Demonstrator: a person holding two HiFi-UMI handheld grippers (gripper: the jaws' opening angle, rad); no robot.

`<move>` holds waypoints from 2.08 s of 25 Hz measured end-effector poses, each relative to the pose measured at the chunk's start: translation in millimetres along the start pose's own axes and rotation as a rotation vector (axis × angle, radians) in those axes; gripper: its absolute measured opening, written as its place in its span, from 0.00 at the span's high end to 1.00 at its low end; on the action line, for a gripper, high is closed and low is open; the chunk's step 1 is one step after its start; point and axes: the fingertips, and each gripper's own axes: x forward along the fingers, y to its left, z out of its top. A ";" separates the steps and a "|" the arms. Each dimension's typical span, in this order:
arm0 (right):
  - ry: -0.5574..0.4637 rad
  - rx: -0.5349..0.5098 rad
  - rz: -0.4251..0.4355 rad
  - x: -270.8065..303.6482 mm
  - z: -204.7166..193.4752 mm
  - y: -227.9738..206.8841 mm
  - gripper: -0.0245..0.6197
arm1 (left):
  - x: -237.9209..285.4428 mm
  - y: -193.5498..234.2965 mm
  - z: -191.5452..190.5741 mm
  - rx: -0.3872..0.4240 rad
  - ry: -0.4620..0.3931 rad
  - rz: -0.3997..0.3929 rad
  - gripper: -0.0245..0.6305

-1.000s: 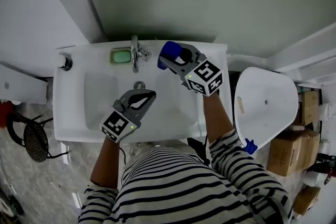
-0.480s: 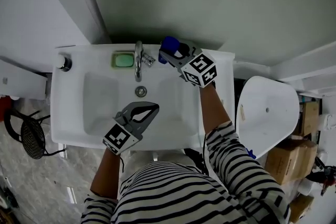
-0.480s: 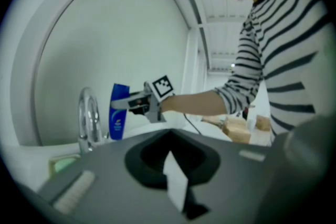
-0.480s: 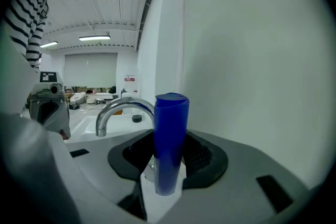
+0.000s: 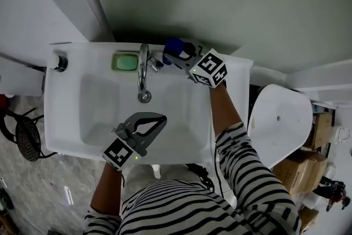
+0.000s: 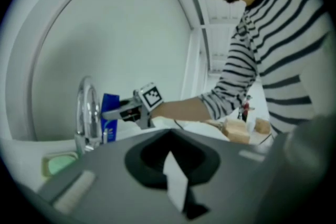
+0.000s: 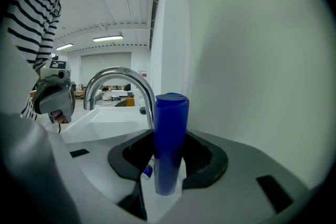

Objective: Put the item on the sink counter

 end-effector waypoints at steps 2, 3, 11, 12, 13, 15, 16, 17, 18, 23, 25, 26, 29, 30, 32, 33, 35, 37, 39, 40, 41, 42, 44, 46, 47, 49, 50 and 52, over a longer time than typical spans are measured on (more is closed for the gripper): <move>-0.001 -0.016 0.019 5.5 -2.6 -1.0 0.73 | 2.4 1.3 -2.9 -0.002 -0.001 -0.007 0.95; -0.002 -0.023 0.031 8.3 -3.9 -1.4 0.73 | 3.6 2.0 -4.7 -0.004 -0.001 -0.010 0.96; 0.008 -0.051 0.137 25.3 -21.3 -2.2 0.73 | 14.4 4.6 -20.4 -0.034 0.025 -0.025 0.95; 0.010 -0.053 0.141 25.9 -23.2 -2.4 0.73 | 15.3 4.6 -21.1 -0.035 0.026 -0.025 0.96; 0.011 -0.056 0.144 26.3 -24.6 -2.0 0.73 | 16.2 4.6 -21.1 -0.033 0.025 -0.026 0.96; 0.009 -0.064 0.155 26.6 -26.2 -0.3 0.73 | 18.5 5.0 -20.1 -0.027 0.018 -0.028 0.96; 0.003 -0.065 0.160 26.6 -26.3 0.5 0.73 | 19.6 5.4 -20.1 -0.028 0.015 -0.028 0.95; -0.005 -0.065 0.165 26.6 -26.2 0.9 0.73 | 20.5 5.8 -20.5 -0.030 0.015 -0.028 0.96; -0.012 -0.063 0.168 26.4 -26.0 1.0 0.73 | 21.4 6.0 -21.2 -0.032 0.016 -0.028 0.95; -0.006 -0.098 0.179 26.2 -26.6 3.9 0.73 | 25.8 5.6 -22.1 -0.033 0.018 -0.031 0.96; 0.006 -0.123 0.174 27.4 -26.3 5.3 0.73 | 27.2 5.9 -21.0 -0.029 0.017 -0.031 0.95; 0.010 -0.134 0.168 28.1 -26.3 6.1 0.73 | 27.4 6.0 -20.6 -0.027 0.016 -0.030 0.95; 0.015 -0.159 0.153 29.7 -26.1 7.8 0.72 | 26.8 7.2 -18.5 -0.030 0.011 -0.023 0.95; 0.016 -0.163 0.151 30.1 -25.9 8.1 0.72 | 26.4 7.5 -18.0 -0.026 0.011 -0.022 0.95; 0.021 -0.165 0.147 30.5 -25.9 8.7 0.72 | 25.5 7.6 -17.4 -0.019 0.012 -0.019 0.95; 0.023 -0.165 0.144 30.6 -26.0 8.7 0.72 | 25.2 7.5 -17.2 -0.019 0.011 -0.018 0.95; 0.022 -0.160 0.133 30.5 -26.7 7.6 0.72 | 24.6 7.3 -17.4 -0.020 0.010 -0.017 0.95; 0.019 -0.154 0.123 29.2 -26.4 6.4 0.71 | 23.6 7.2 -17.5 -0.019 0.011 -0.017 0.95; 0.013 -0.146 0.124 27.4 -23.7 6.1 0.71 | 22.8 7.5 -16.7 -0.022 0.006 -0.015 0.95; 0.008 -0.143 0.128 26.9 -21.7 6.0 0.69 | 22.5 7.6 -16.7 -0.024 0.006 -0.014 0.95; 0.006 -0.141 0.131 26.7 -19.9 5.9 0.69 | 22.4 7.5 -17.0 -0.024 0.007 -0.013 0.95; 0.007 -0.142 0.135 26.7 -18.5 6.0 0.68 | 22.3 7.2 -17.1 -0.023 0.008 -0.014 0.95; 0.013 -0.148 0.144 26.4 -16.1 6.9 0.66 | 22.4 6.3 -16.3 -0.023 0.006 -0.016 0.95; 0.021 -0.152 0.151 25.3 -14.1 8.0 0.64 | 22.1 5.6 -15.2 -0.022 0.003 -0.018 0.95; 0.025 -0.154 0.152 24.4 -13.2 8.4 0.63 | 21.7 5.6 -14.4 -0.021 0.000 -0.019 0.95; 0.027 -0.155 0.152 21.6 -10.3 8.6 0.62 | 20.8 6.1 -12.1 -0.020 -0.007 -0.019 0.95; 0.026 -0.156 0.150 19.7 -8.3 8.3 0.62 | 20.3 6.5 -11.2 -0.018 -0.009 -0.018 0.95; 0.026 -0.160 0.142 15.3 -4.6 7.2 0.61 | 20.0 7.2 -9.4 -0.012 -0.014 -0.017 0.95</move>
